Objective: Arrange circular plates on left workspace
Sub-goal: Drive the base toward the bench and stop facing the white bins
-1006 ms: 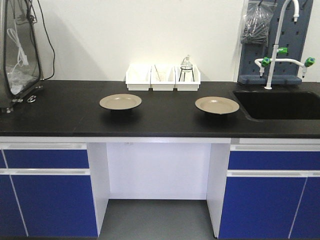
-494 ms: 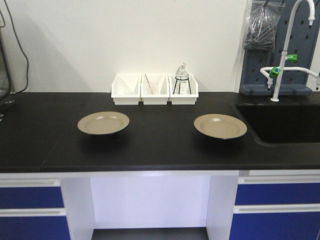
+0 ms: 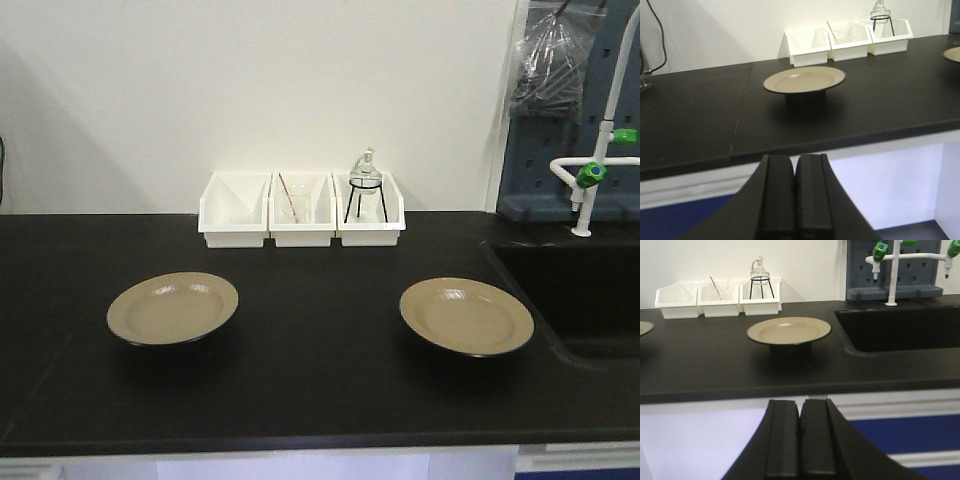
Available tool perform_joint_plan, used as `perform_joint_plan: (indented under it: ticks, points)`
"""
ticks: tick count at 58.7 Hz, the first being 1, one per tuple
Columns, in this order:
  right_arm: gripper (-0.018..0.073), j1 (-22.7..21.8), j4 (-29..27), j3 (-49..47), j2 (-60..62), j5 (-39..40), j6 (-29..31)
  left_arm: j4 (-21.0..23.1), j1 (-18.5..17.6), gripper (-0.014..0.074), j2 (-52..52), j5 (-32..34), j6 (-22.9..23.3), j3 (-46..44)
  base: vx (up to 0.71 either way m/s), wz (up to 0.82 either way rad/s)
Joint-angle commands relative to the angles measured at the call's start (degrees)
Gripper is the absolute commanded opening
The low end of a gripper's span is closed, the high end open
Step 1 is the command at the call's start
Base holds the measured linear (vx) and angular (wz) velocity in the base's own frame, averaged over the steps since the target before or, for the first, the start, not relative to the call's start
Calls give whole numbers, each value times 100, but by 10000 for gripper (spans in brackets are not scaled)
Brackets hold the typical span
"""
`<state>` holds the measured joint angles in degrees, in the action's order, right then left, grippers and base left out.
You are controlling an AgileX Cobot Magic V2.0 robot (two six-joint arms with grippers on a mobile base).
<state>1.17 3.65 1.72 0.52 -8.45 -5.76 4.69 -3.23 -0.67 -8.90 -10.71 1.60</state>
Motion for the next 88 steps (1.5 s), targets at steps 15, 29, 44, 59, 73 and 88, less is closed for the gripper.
perform_joint_plan:
  ticks: [15, 29, 44, 59, 73, 88]
  points:
    - [-5, -27, 68, 30, -19, 455, 3, 36, -18, 3, -5, 464, 45, 69, 49, 4]
    - [-5, -27, 68, 30, -19, 455, 3, 36, -18, 3, -5, 464, 45, 69, 46, 2]
    - [-5, -27, 68, 30, -19, 455, 3, 36, -18, 3, -5, 464, 45, 69, 36, -3]
    - [-5, -27, 68, 30, -19, 455, 3, 36, -18, 3, -5, 464, 45, 69, 19, -1]
    - [-5, -27, 68, 30, -19, 455, 3, 36, -18, 3, -5, 464, 45, 69, 7, -1]
    - [-5, -27, 68, 30, -19, 455, 3, 36, -18, 3, -5, 464, 45, 69, 1, 0]
